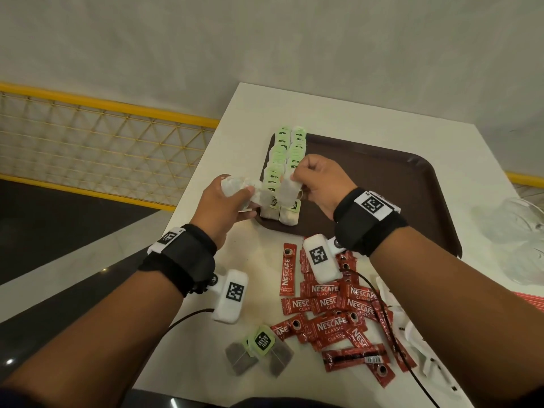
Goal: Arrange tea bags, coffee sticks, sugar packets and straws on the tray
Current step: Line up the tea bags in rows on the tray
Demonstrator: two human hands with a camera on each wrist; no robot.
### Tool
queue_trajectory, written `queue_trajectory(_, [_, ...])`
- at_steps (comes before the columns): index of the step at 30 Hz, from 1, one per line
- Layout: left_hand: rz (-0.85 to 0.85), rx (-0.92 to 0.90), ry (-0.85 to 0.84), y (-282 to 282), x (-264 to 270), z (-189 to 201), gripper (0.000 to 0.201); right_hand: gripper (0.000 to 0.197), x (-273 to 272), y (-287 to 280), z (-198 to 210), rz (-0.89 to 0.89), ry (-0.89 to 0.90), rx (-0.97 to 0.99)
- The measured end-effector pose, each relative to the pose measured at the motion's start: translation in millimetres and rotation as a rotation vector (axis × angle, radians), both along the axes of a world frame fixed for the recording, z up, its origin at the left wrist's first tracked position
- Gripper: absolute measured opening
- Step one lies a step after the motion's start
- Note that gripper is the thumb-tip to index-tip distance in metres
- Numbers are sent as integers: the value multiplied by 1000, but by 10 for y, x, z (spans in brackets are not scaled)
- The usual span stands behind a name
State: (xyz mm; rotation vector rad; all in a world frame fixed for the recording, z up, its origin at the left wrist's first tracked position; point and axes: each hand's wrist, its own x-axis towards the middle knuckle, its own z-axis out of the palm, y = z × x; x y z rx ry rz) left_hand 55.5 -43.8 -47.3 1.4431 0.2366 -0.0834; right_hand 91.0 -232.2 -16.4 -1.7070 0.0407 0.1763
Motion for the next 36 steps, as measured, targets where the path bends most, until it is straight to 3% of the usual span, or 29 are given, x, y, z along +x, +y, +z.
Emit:
queue_trajectory(3, [26,32,4,59,26,-19,39,28,43,-75,-19,39,33,-20])
queue_trajectory(9, [4,66,20,52,38,-48,33,22,34,-126,-109,105,174,-297])
queue_trajectory(12, [-9,84,30,32,30,-69,33,29,5,-128,-150,74,245,-292])
queue_trajectory(16, [-15,62,28,30,5,-86,20,11,-20,-168,-156,80,345,-193])
queue_trajectory(21, [-12,58,30,49,-4,-92,19,25,-68,-169,-160,-3,423,-183])
queue_trajectory(26, [-20,63,38,51,-16,-86,20,33,-60,-133,-186,11,303,-502])
queue_trajectory(36, [-58,58,37,88,-37,-81,19,38,6,-97,-199,87,260,-623])
